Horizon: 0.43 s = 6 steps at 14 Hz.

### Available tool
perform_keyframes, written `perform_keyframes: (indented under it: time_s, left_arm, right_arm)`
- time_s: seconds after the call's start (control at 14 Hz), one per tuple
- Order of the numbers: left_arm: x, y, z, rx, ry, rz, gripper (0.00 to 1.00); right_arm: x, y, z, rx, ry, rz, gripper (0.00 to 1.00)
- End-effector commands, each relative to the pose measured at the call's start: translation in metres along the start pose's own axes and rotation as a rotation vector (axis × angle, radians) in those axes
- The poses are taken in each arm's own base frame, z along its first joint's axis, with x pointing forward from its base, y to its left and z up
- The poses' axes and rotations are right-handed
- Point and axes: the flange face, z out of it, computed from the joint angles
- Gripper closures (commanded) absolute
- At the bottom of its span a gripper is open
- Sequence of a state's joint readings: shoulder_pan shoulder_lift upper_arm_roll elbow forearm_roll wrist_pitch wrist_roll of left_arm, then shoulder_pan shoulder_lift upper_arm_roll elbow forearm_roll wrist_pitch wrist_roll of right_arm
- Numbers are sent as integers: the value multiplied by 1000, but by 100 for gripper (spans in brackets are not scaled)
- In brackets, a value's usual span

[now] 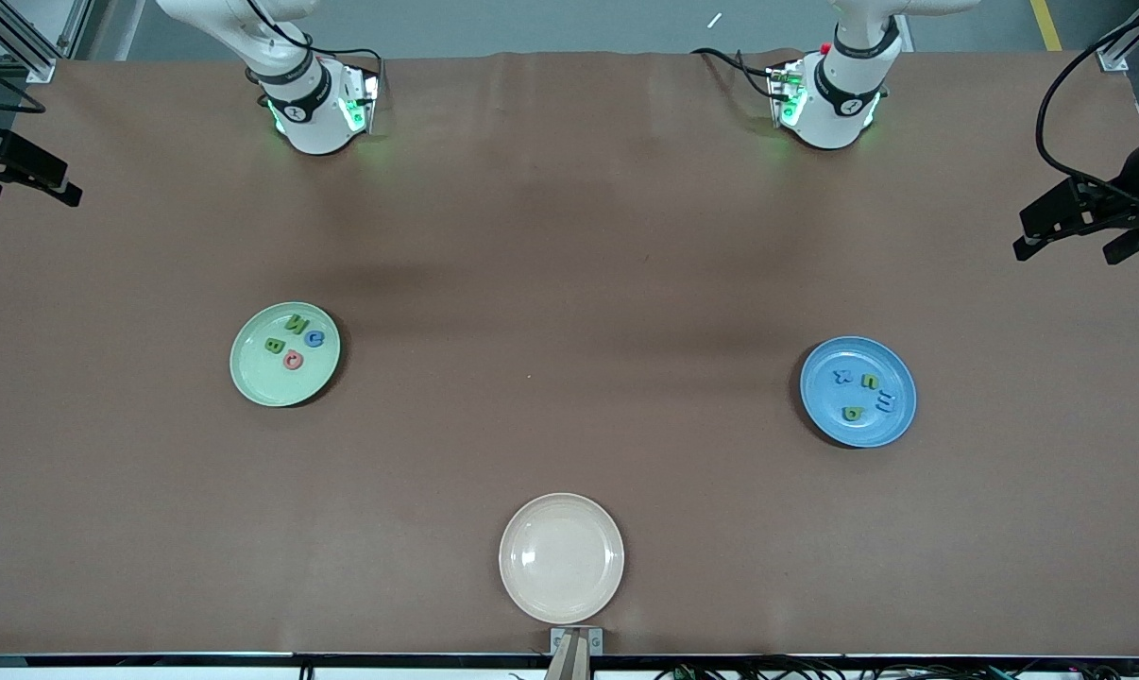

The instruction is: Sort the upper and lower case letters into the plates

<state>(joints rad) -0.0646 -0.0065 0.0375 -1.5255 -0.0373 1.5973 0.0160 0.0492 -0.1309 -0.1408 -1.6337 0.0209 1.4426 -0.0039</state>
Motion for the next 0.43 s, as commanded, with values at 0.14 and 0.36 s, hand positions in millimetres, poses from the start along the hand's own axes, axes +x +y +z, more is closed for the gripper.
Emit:
perform_keyframes:
  time_s: [0.14, 0.36]
  left_arm:
    - [-4, -1, -6, 15, -3, -4, 0]
    - [-4, -1, -7, 15, -2, -5, 0]
  right_arm:
    - [-5, -7, -1, 5, 0, 8, 0]
    - [-5, -14, 0, 3, -6, -6, 0]
